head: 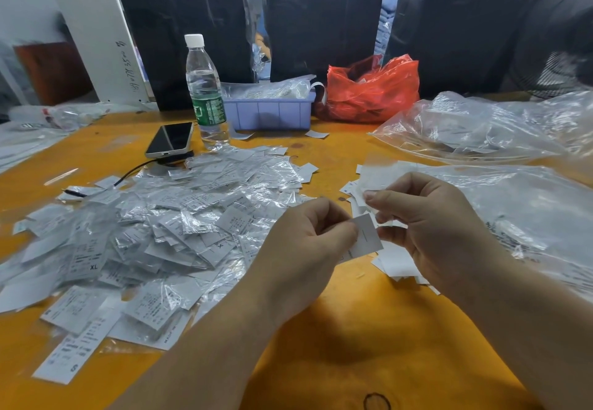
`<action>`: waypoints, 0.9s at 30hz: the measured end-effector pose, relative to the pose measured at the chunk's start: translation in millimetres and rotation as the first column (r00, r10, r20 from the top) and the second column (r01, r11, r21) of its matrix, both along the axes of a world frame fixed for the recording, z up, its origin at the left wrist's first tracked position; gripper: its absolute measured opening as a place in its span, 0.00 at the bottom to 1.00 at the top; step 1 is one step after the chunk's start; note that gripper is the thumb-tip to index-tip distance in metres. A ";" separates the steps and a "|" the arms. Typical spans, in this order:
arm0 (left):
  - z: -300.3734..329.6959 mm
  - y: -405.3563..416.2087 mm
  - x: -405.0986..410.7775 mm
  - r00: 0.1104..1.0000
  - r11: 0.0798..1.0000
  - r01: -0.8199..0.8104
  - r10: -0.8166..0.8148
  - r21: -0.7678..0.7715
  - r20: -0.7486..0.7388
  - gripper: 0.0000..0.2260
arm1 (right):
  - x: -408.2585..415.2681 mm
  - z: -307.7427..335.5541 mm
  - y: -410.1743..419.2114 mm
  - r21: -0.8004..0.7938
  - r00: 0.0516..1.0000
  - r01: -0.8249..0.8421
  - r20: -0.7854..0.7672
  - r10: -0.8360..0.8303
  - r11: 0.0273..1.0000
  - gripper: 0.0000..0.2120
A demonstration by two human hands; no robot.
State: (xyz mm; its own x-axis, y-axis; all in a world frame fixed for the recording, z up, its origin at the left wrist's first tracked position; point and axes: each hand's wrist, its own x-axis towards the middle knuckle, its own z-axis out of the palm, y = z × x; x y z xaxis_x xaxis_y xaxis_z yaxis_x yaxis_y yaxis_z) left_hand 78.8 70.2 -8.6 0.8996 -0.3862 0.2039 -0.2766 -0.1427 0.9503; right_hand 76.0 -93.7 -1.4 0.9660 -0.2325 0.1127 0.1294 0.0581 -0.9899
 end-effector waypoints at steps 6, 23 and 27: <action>0.7 -0.2 -1.3 1.000 0.999 -0.024 0.024 0.025 -0.002 0.07 | -1.9 -0.3 2.8 -0.055 1.000 0.003 0.027 -0.001 0.998 0.11; 1.4 0.1 1.3 0.989 0.989 -0.139 0.141 0.047 -0.044 0.07 | -9.8 6.7 9.1 -0.085 0.998 -0.018 0.054 0.023 0.996 0.05; 2.8 1.0 1.1 0.991 0.991 -0.127 0.129 0.045 -0.045 0.07 | -8.1 5.6 9.0 -0.076 0.999 -0.025 0.037 0.028 0.997 0.06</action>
